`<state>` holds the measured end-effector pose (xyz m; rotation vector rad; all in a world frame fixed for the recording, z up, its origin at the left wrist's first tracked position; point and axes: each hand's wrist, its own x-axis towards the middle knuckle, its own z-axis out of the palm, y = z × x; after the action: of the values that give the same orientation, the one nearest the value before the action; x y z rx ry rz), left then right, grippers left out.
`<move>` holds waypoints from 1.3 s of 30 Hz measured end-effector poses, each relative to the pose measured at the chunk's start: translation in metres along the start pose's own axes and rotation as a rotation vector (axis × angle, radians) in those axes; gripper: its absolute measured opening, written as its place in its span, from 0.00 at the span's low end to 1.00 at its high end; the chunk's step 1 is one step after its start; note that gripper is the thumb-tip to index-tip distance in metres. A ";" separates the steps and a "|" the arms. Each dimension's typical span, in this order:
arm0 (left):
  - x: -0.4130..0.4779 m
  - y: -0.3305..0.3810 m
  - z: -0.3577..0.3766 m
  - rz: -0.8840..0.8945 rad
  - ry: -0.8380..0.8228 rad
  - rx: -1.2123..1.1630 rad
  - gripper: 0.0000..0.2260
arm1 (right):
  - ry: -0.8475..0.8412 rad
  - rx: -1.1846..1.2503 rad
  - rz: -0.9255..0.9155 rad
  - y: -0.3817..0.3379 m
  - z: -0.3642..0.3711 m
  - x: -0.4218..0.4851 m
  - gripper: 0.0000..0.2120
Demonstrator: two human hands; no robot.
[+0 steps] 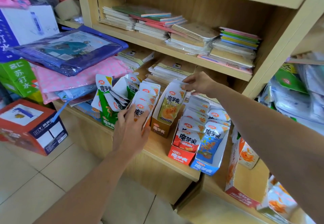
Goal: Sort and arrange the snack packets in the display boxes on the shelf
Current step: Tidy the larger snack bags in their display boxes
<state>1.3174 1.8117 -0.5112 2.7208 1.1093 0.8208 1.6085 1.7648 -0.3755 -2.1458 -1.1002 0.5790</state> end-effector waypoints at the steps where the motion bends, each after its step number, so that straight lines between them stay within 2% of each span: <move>1: -0.001 0.000 0.000 -0.001 -0.006 -0.006 0.23 | -0.011 -0.023 -0.010 -0.002 0.001 0.001 0.16; 10: 0.000 0.006 -0.002 -0.022 -0.105 -0.086 0.30 | -0.167 -0.201 -0.163 -0.020 0.004 -0.009 0.25; 15: -0.001 0.007 -0.006 -0.008 -0.164 -0.112 0.33 | -0.219 -0.276 -0.220 -0.024 0.009 -0.014 0.17; 22: -0.005 0.002 -0.015 0.032 -0.258 -0.281 0.38 | -0.204 -0.523 -0.264 -0.033 0.009 -0.027 0.15; 25: -0.004 -0.001 -0.015 0.043 -0.268 -0.286 0.39 | -0.089 -0.663 -0.295 -0.047 0.015 -0.030 0.12; 27: -0.004 -0.002 -0.015 0.048 -0.271 -0.251 0.38 | -0.019 -0.674 -0.339 -0.057 0.026 -0.030 0.15; 29: -0.005 -0.003 -0.016 0.063 -0.233 -0.147 0.36 | -0.039 -0.589 -0.357 -0.067 0.043 -0.028 0.22; 31: -0.006 -0.003 -0.019 0.067 -0.204 -0.051 0.36 | -0.050 -0.552 -0.345 -0.070 0.059 -0.020 0.24; 35: -0.007 -0.004 -0.021 0.059 -0.231 -0.022 0.37 | 0.030 -0.565 -0.388 -0.069 0.074 -0.012 0.10; 39: -0.010 -0.003 -0.024 0.047 -0.243 -0.037 0.36 | -0.006 -0.506 -0.377 -0.072 0.075 -0.014 0.07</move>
<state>1.2976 1.8042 -0.4959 2.7334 0.9735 0.4918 1.5139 1.8106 -0.3744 -2.2479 -1.7476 0.1374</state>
